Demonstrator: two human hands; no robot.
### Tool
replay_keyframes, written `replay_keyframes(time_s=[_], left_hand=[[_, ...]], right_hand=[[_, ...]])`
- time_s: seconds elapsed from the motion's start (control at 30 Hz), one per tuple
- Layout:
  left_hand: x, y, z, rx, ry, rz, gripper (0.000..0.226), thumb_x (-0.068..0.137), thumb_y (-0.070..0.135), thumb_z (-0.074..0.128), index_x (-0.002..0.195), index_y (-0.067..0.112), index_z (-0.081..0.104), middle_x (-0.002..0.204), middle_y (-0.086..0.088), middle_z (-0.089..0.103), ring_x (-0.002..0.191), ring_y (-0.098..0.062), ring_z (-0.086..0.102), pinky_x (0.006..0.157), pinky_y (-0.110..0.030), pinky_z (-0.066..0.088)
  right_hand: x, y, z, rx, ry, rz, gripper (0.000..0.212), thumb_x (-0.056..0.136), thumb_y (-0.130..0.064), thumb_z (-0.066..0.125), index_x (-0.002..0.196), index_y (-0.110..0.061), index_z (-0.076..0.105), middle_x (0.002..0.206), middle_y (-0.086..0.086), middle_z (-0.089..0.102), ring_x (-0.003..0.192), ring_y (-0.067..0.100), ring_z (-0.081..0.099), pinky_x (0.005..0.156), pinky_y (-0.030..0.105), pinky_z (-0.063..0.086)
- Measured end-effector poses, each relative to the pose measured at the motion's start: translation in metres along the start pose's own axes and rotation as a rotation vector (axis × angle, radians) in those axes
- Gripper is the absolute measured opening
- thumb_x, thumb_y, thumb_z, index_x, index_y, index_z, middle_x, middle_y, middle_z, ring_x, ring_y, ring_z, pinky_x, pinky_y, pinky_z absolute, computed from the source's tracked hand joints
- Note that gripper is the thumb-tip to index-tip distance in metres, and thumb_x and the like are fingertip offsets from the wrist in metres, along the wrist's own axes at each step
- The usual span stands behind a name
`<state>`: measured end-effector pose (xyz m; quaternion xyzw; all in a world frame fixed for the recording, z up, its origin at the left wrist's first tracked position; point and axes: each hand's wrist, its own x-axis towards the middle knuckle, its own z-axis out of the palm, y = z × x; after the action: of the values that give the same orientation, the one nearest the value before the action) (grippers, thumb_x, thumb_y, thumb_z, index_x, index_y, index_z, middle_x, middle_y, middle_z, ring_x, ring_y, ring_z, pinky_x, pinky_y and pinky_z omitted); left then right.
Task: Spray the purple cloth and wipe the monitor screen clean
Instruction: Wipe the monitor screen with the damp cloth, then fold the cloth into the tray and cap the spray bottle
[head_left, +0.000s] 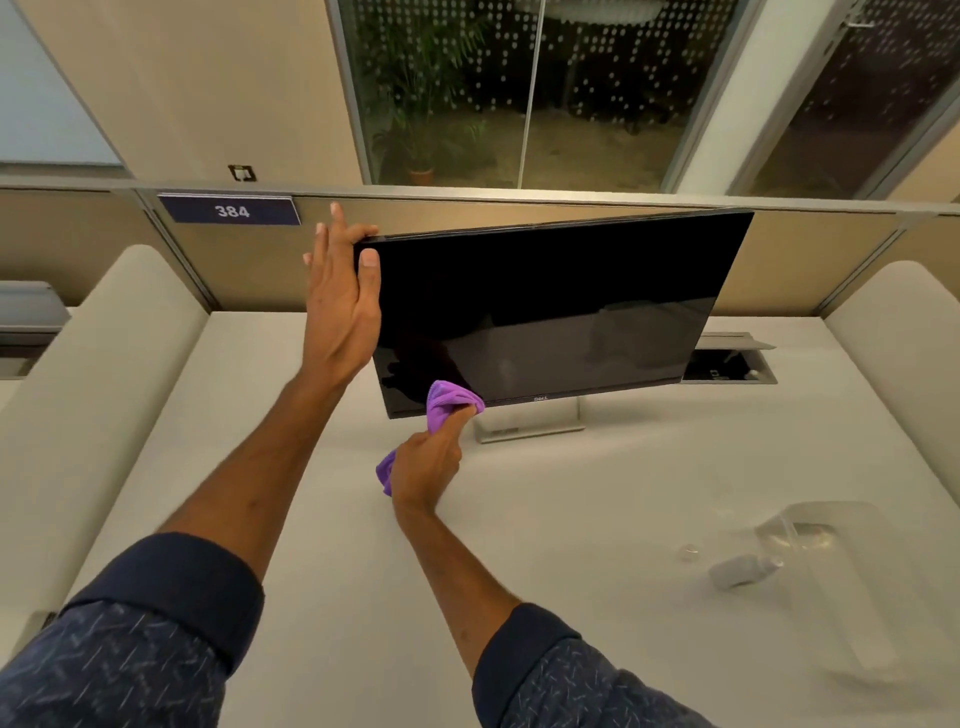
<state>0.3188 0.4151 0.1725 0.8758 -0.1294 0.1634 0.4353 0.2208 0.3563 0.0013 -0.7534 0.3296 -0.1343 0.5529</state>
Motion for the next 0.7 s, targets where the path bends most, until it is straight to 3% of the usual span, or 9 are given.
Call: replay_keyframes(time_s=[0.13, 0.23, 0.3, 0.4, 0.53, 0.6, 0.7], left_hand=[[0.002, 0.003, -0.002, 0.035, -0.018, -0.036, 0.048, 0.116, 0.047, 0.023, 0.151, 0.025, 0.047, 0.182, 0.000, 0.010, 0.169, -0.027, 0.004, 0.134, -0.047, -0.005], [0.003, 0.004, -0.004, 0.041, -0.032, -0.045, 0.050, 0.115, 0.048, 0.022, 0.151, 0.024, 0.048, 0.182, -0.001, 0.011, 0.169, -0.027, 0.005, 0.133, -0.046, -0.005], [0.003, 0.002, -0.006, 0.038, -0.047, -0.045, 0.051, 0.115, 0.048, 0.021, 0.155, 0.026, 0.046, 0.182, -0.001, 0.011, 0.169, -0.027, 0.005, 0.134, -0.048, -0.004], [0.006, -0.003, -0.008, 0.041, -0.081, -0.031, 0.057, 0.115, 0.049, 0.019, 0.168, 0.031, 0.030, 0.183, 0.000, 0.008, 0.170, -0.027, 0.001, 0.134, -0.053, -0.005], [-0.003, -0.010, -0.007, 0.048, -0.043, -0.050, 0.062, 0.116, 0.048, 0.020, 0.173, 0.031, 0.003, 0.183, 0.000, 0.000, 0.170, -0.027, 0.000, 0.133, -0.058, -0.006], [-0.024, -0.010, 0.000, 0.025, 0.011, -0.082, 0.064, 0.116, 0.048, 0.024, 0.173, 0.029, 0.003, 0.183, 0.002, 0.003, 0.170, -0.025, 0.004, 0.134, -0.054, -0.002], [-0.074, 0.000, 0.022, -0.055, 0.120, -0.154, 0.061, 0.116, 0.044, 0.035, 0.172, 0.027, 0.018, 0.180, 0.005, 0.021, 0.166, -0.020, 0.022, 0.134, -0.040, 0.012]], right_hand=[[-0.033, -0.009, 0.025, -0.049, -0.129, -0.031, 0.062, 0.108, -0.008, 0.055, 0.159, -0.027, 0.025, 0.097, -0.002, 0.062, 0.073, 0.008, 0.061, 0.060, 0.010, 0.044], [-0.053, -0.010, 0.035, -0.124, -0.250, -0.082, 0.054, 0.111, -0.016, 0.052, 0.159, -0.028, 0.029, 0.094, -0.008, 0.059, 0.069, 0.008, 0.059, 0.054, 0.008, 0.043], [-0.062, -0.014, 0.034, -0.150, -0.350, -0.073, 0.043, 0.114, -0.020, 0.048, 0.153, -0.030, 0.036, 0.100, -0.008, 0.061, 0.077, 0.010, 0.062, 0.063, 0.008, 0.047], [-0.063, -0.013, 0.024, -0.208, -0.514, -0.156, 0.067, 0.111, -0.017, 0.053, 0.168, -0.025, 0.018, 0.137, 0.001, 0.061, 0.103, 0.010, 0.058, 0.086, 0.016, 0.044], [-0.052, -0.005, -0.016, -0.275, -0.672, -0.254, 0.075, 0.109, -0.014, 0.057, 0.169, -0.026, 0.016, 0.149, 0.005, 0.057, 0.113, 0.017, 0.062, 0.089, 0.021, 0.049], [-0.040, 0.001, -0.044, -0.354, -0.744, -0.335, 0.074, 0.109, -0.015, 0.057, 0.169, -0.028, 0.016, 0.151, 0.005, 0.056, 0.116, 0.020, 0.064, 0.091, 0.024, 0.052], [-0.022, 0.007, -0.094, -0.470, -0.789, -0.445, 0.073, 0.110, -0.020, 0.056, 0.169, -0.028, 0.015, 0.153, 0.004, 0.055, 0.116, 0.015, 0.062, 0.099, 0.025, 0.052]])
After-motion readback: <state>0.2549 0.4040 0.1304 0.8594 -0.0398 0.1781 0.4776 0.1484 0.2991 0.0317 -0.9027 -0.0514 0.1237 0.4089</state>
